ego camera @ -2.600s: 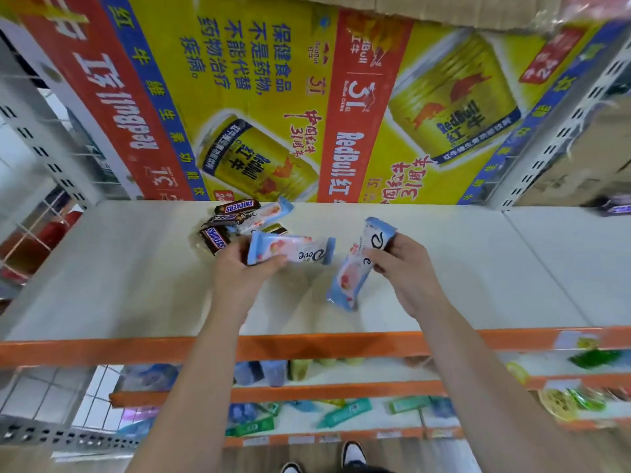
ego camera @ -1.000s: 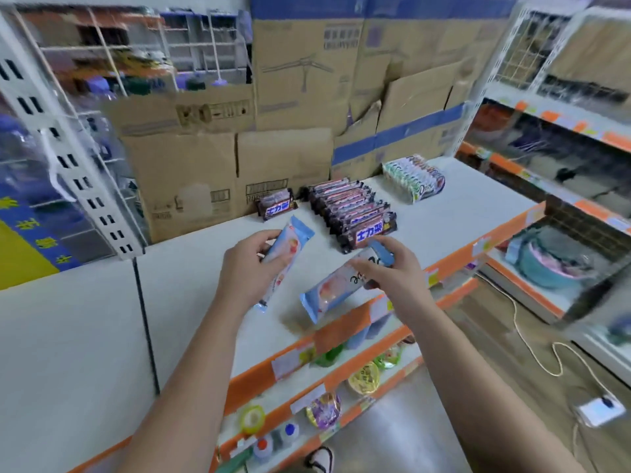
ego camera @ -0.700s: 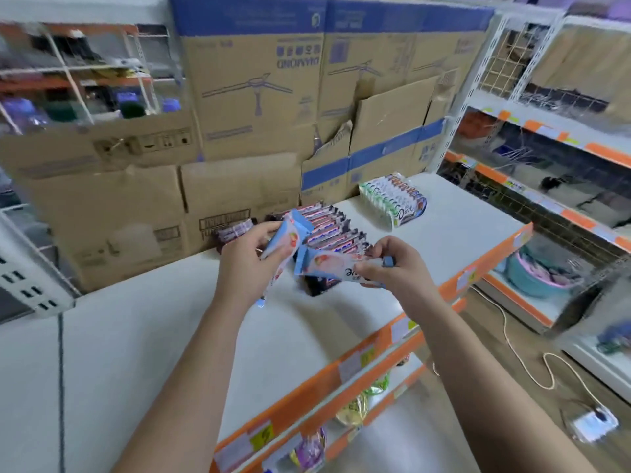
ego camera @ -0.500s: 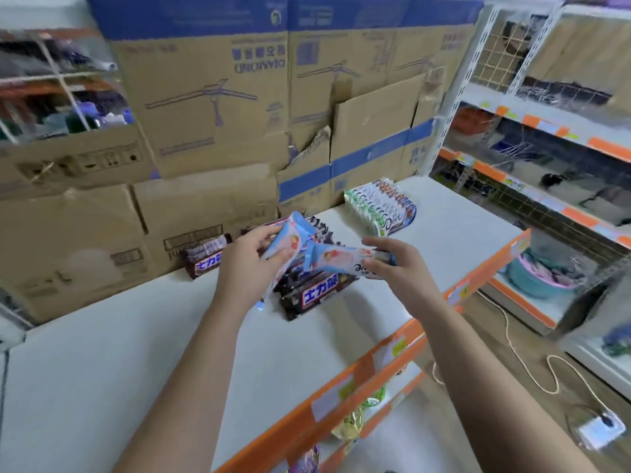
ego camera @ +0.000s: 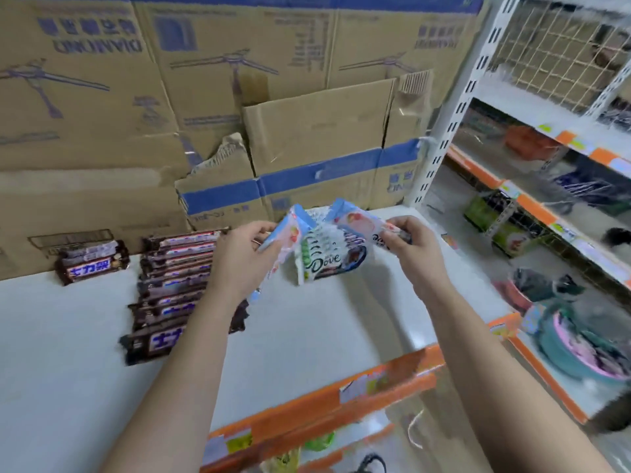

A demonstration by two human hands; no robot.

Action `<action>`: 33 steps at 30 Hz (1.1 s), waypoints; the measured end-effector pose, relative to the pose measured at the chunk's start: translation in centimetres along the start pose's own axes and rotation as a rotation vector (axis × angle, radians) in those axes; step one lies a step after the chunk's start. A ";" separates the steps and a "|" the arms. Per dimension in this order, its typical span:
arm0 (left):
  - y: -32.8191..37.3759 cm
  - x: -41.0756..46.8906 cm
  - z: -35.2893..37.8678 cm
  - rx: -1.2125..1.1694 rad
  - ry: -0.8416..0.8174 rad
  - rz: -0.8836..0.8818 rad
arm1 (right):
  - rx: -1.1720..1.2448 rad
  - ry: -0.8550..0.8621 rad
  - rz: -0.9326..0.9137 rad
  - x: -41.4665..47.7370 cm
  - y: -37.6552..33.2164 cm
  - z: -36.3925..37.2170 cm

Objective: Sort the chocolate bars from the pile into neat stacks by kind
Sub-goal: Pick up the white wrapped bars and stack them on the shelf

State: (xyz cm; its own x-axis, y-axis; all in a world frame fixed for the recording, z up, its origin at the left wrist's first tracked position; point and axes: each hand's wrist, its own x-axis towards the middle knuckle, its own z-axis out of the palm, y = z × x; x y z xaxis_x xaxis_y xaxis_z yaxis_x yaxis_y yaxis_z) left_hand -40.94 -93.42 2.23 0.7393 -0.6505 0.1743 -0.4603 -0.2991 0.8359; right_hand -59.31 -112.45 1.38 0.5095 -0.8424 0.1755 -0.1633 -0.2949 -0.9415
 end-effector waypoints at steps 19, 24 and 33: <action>4.2 -0.5 7.9 0.205 0.301 -0.230 | -0.915 -0.132 -0.472 15.4 7.2 -3.9; 4.8 -0.6 8.2 0.187 0.296 -0.234 | -0.993 -0.149 -0.486 16.3 7.2 -3.9; 5.5 -1.3 9.5 0.150 0.333 -0.226 | -0.904 -0.320 -0.446 18.0 7.5 -4.8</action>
State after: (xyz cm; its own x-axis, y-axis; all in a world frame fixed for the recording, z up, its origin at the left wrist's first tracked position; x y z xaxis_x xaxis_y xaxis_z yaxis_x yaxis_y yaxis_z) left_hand -49.12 -100.90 1.68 0.9368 -0.3034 0.1742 -0.3165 -0.5226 0.7916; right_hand -55.44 -131.97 -1.19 0.8557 -0.4558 0.2450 -0.4078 -0.8854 -0.2229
